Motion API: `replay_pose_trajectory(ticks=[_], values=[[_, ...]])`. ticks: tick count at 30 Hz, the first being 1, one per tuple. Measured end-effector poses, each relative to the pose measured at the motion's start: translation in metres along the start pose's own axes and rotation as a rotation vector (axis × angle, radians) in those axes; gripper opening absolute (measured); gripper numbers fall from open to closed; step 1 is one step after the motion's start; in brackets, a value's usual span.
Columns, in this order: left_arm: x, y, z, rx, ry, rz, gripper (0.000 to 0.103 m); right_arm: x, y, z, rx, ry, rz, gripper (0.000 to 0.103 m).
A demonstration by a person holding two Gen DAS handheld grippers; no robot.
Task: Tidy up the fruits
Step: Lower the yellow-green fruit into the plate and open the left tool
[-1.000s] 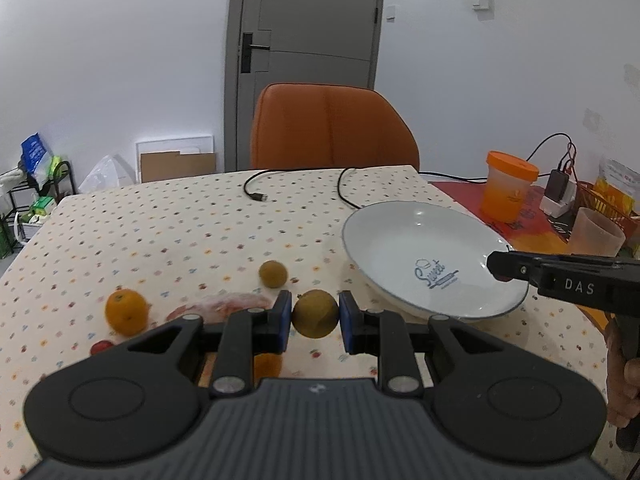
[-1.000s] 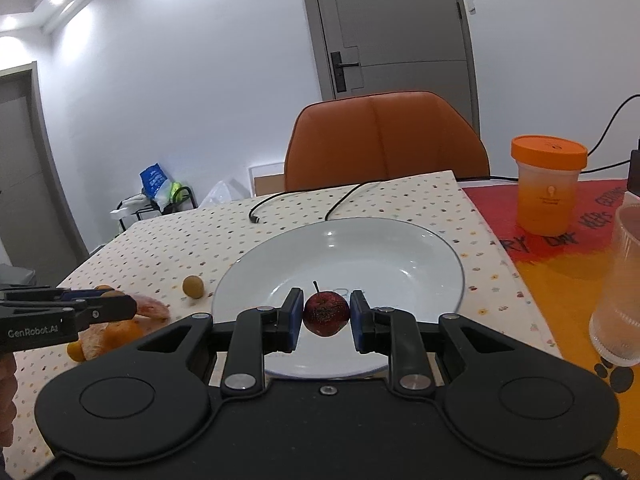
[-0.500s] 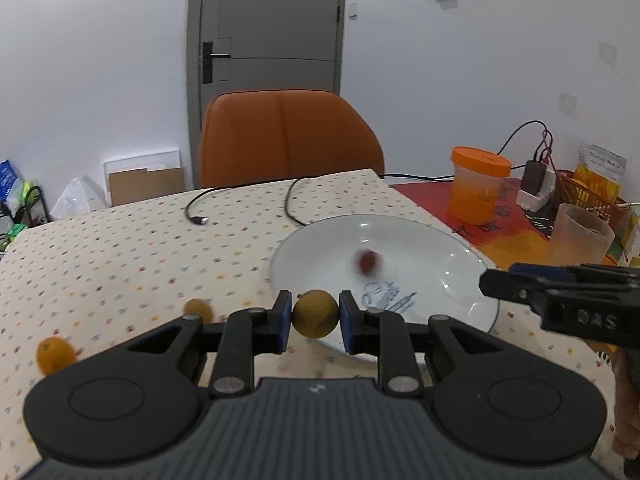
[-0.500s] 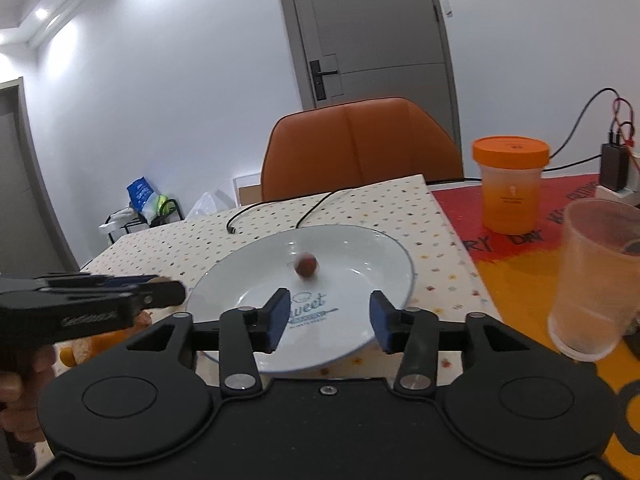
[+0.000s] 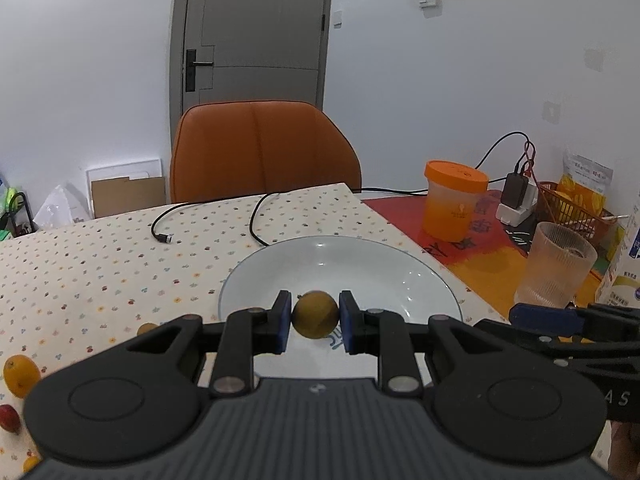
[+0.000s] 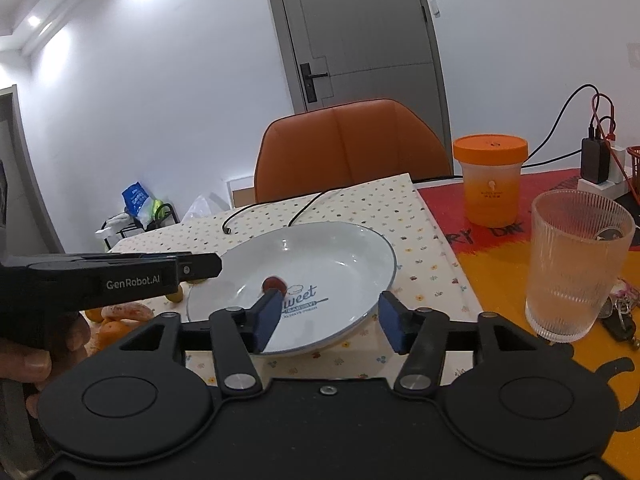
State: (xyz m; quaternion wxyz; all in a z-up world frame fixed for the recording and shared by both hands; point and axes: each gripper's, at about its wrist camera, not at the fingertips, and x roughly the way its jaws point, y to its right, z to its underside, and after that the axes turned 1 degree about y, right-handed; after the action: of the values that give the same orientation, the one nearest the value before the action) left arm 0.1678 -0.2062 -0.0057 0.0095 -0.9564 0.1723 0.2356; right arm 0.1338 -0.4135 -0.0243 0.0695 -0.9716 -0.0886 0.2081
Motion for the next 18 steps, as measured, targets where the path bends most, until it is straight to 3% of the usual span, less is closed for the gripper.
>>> replay_pose_trajectory(ticks=[9,18], values=[[-0.016,-0.024,0.005,-0.053,-0.016,-0.046,0.031,0.000,-0.008,0.001,0.003,-0.003,0.001,0.072],[-0.037,-0.044,0.013,-0.091,-0.014,-0.082,0.037,-0.004,-0.022,-0.003,0.013,0.006,0.010,0.097]])
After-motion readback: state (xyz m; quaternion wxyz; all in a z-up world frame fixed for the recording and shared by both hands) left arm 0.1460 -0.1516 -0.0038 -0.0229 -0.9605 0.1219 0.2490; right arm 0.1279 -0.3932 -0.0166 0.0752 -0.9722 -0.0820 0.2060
